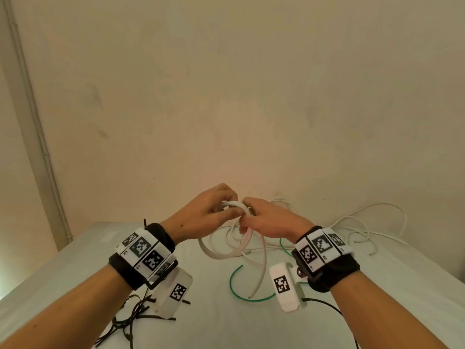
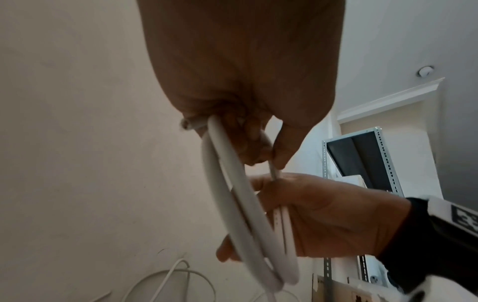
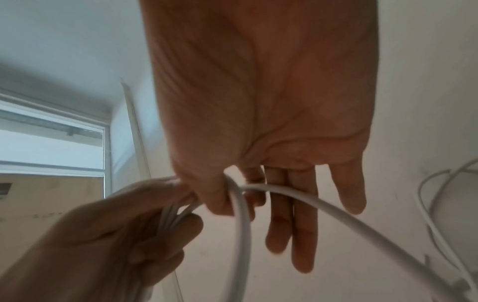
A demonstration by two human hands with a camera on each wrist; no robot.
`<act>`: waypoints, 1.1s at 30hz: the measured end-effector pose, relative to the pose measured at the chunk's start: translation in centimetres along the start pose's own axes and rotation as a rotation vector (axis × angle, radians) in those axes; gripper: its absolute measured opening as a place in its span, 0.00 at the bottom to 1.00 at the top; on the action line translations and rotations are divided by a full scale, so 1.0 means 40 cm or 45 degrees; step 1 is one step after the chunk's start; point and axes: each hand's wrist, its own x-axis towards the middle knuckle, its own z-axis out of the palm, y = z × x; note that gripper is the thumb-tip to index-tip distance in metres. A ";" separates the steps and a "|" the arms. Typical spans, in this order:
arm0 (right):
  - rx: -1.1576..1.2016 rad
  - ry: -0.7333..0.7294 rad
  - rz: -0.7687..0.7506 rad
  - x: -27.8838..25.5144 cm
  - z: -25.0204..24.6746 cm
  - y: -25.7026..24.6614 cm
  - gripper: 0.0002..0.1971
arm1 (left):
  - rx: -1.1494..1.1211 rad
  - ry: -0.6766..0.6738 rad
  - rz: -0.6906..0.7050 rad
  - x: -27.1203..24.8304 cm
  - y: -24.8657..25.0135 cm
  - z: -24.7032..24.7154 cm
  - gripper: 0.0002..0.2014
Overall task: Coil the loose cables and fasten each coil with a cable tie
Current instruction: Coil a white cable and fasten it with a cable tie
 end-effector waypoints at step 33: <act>1.433 0.574 -0.008 0.012 0.087 0.014 0.13 | -0.887 0.023 -0.964 -0.044 -0.015 0.061 0.23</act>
